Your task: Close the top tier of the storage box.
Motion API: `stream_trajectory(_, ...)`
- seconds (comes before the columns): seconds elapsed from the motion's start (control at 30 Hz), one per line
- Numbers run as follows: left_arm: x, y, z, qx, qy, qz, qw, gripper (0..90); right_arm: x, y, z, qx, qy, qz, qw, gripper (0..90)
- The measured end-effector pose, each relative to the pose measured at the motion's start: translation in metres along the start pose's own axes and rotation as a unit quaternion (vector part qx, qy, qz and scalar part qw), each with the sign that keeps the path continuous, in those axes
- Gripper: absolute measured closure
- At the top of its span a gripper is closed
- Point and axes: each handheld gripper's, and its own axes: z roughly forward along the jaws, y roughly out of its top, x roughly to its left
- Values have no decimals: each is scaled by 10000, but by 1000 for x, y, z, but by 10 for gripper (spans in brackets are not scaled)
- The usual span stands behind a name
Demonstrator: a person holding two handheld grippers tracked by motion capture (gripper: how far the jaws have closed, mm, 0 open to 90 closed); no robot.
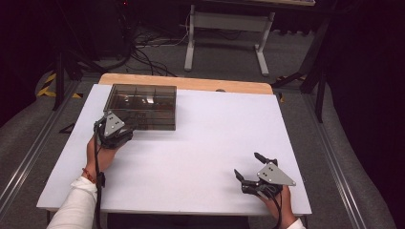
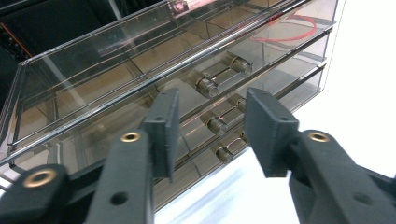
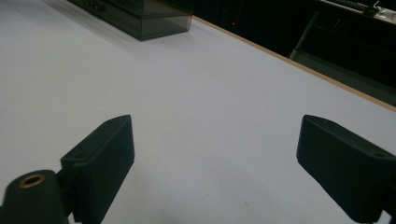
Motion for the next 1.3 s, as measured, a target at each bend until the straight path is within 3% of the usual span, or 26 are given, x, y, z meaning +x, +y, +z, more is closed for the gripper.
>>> stream_trajectory(0.13,-1,0,0,17,-98,19,9999,405,0,0,-1,-13,-8,6,10000,122)
stream_trajectory(0.23,-2,0,-1,-26,17,-20,10000,250,0,0,-1,-17,-4,-16,10000,122)
stream_trajectory(0.37,0,0,-4,-158,26,-106,9998,185,0,0,-1,-14,-14,-2,10000,122)
stream_trajectory(0.57,-2,0,-2,-114,-55,-84,9999,66,-1,0,-1,-20,-7,26,10000,122)
stream_trajectory(0.83,-8,1,-2,-257,-119,-78,9996,48,-2,1,-3,-67,13,60,10000,122)
stream_trajectory(1.3,-16,6,-6,-251,-290,69,9992,52,-1,1,-3,-78,33,51,10000,122)
